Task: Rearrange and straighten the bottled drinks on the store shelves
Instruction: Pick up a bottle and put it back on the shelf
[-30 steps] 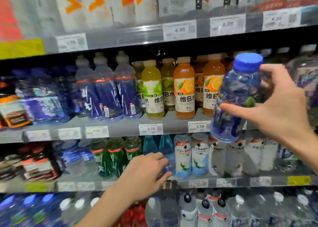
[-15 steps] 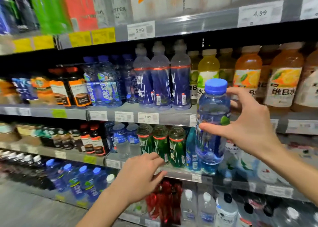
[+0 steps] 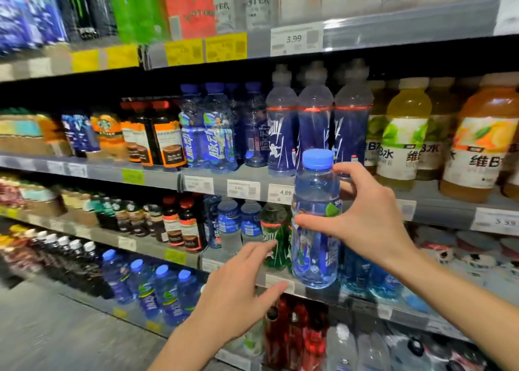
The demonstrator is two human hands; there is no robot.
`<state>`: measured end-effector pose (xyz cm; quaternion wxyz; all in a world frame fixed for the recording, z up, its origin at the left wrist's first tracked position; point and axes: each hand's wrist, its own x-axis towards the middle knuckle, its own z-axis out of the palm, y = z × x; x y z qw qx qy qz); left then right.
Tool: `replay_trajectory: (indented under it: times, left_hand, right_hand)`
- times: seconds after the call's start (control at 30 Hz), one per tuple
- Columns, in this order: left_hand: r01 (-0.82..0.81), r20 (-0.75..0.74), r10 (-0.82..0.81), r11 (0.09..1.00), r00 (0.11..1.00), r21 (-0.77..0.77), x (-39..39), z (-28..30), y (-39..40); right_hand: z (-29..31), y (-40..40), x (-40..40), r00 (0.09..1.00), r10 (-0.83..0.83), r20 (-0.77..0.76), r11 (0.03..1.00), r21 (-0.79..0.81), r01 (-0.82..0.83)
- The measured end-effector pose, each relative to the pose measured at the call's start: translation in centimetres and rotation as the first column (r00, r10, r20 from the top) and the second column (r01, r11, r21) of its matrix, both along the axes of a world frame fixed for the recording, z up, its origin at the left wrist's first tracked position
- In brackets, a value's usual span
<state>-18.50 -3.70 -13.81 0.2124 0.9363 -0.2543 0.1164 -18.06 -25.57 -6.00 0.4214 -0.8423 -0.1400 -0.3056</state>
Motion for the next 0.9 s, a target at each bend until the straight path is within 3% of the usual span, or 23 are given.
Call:
replay_trajectory:
  times: [0.17, 0.37, 0.63, 0.9]
  left_hand:
    - [0.000, 0.092, 0.028, 0.956, 0.995, -0.294, 2.1, 1.2, -0.2]
    - [-0.004, 0.163, 0.121, 0.814, 0.979, -0.581, 7.2, 4.4, 1.0]
    - [0.071, 0.308, 0.159, 0.782, 0.938, -0.619, 13.8, 9.3, 2.7]
    - [-0.031, 0.314, 0.262, 0.810, 0.913, -0.585, 18.6, 9.1, 2.1]
  right_hand:
    - [0.8, 4.0, 2.7, 0.998, 0.032, 0.050, 0.998, 0.056, -0.035]
    - [4.0, 8.1, 6.8, 0.982, 0.068, 0.177, 0.994, 0.077, -0.082]
    - [8.4, 10.4, 12.5, 0.929, 0.050, 0.366, 0.994, 0.070, -0.081]
    - [8.0, 9.9, 16.9, 0.946, -0.076, 0.316, 0.997, 0.004, 0.079]
